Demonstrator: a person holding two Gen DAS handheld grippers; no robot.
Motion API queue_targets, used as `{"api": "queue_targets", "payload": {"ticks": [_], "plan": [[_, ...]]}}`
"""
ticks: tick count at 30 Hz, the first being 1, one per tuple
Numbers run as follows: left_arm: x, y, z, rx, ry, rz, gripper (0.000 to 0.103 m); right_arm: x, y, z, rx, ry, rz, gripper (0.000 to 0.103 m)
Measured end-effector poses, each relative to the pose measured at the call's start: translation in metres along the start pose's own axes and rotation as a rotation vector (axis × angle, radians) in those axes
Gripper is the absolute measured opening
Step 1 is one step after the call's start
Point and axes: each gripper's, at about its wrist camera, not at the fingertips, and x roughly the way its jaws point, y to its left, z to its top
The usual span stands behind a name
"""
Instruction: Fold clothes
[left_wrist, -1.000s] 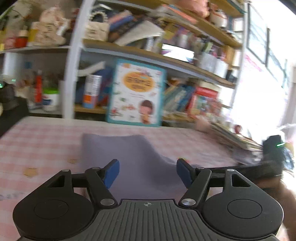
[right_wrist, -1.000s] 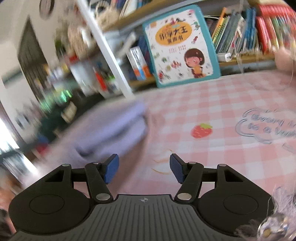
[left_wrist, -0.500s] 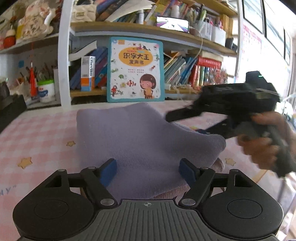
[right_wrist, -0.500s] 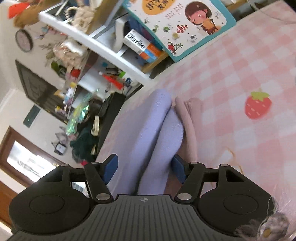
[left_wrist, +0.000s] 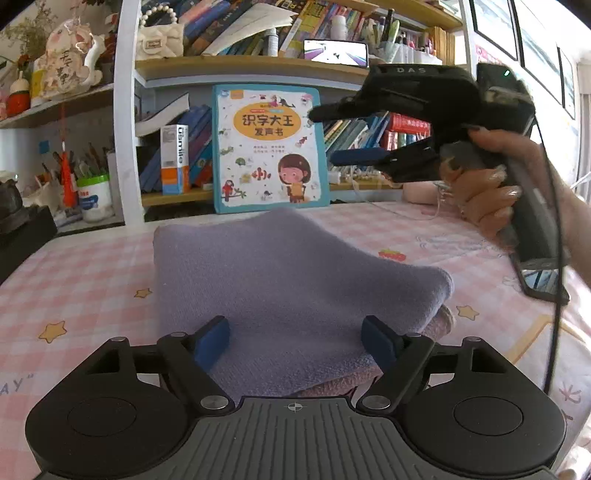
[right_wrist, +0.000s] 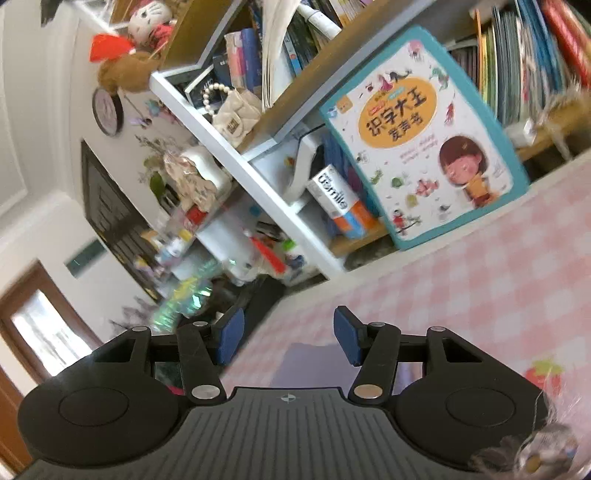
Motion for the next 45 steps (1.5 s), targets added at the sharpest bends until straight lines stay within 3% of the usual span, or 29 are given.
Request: {"api": "queue_targets", "payload": {"ticks": [4, 7, 9, 10, 12, 16, 19, 23, 25, 31, 34, 35, 36, 38, 41, 43, 44, 45], "plan": [[0.0, 0.001, 0.0, -0.002, -0.001, -0.001, 0.082, -0.001, 0.007, -0.02, -0.072, 0.147, -0.138, 0.053], [0.0, 0.001, -0.001, -0.002, -0.002, -0.001, 0.082, -0.006, 0.011, -0.042, -0.086, 0.21, -0.12, 0.05], [0.001, 0.001, -0.001, -0.002, -0.002, -0.002, 0.082, -0.01, 0.018, -0.054, -0.102, 0.231, -0.096, 0.041], [0.001, 0.001, 0.0, -0.002, -0.002, -0.002, 0.082, -0.012, 0.022, -0.059, -0.115, 0.24, -0.093, 0.037], [0.001, 0.001, 0.0, 0.002, -0.001, 0.0, 0.082, -0.011, 0.029, -0.066, -0.179, 0.258, -0.133, 0.011], [0.001, 0.002, -0.001, -0.004, -0.002, 0.001, 0.083, -0.019, 0.062, -0.075, -0.365, 0.228, -0.118, 0.007], [0.001, 0.006, 0.0, -0.029, -0.003, -0.015, 0.083, -0.026, 0.072, -0.078, -0.421, 0.177, -0.113, 0.007], [0.001, 0.005, -0.001, -0.017, -0.002, -0.022, 0.083, -0.011, 0.038, -0.096, -0.474, 0.231, -0.335, 0.0], [0.0, 0.005, 0.0, -0.012, -0.001, -0.023, 0.084, -0.012, 0.02, -0.101, -0.463, 0.221, -0.364, 0.0], [-0.02, 0.025, 0.015, -0.087, -0.053, -0.038, 0.084, -0.034, 0.009, -0.078, -0.292, 0.2, -0.349, 0.001], [-0.027, 0.044, 0.024, -0.151, -0.081, -0.013, 0.087, -0.047, 0.015, -0.069, -0.234, 0.17, -0.3, 0.007], [-0.027, 0.051, 0.026, -0.171, -0.082, -0.005, 0.087, -0.049, 0.019, -0.068, -0.222, 0.165, -0.267, 0.014], [-0.027, 0.057, 0.027, -0.19, -0.082, 0.004, 0.087, -0.048, 0.024, -0.067, -0.217, 0.164, -0.233, 0.032], [-0.025, 0.061, 0.027, -0.209, -0.074, 0.035, 0.087, -0.041, 0.034, -0.067, -0.208, 0.176, -0.174, 0.045], [-0.024, 0.06, 0.024, -0.207, -0.071, 0.063, 0.087, -0.028, 0.037, -0.071, -0.182, 0.224, -0.142, 0.044], [-0.024, 0.056, 0.02, -0.192, -0.072, 0.07, 0.087, -0.026, 0.036, -0.073, -0.191, 0.231, -0.154, 0.027], [-0.025, 0.056, 0.018, -0.19, -0.068, 0.076, 0.087, -0.025, 0.036, -0.074, -0.195, 0.234, -0.161, 0.012], [-0.026, 0.056, 0.017, -0.189, -0.062, 0.081, 0.087, -0.024, 0.035, -0.075, -0.2, 0.237, -0.167, 0.011]]}}
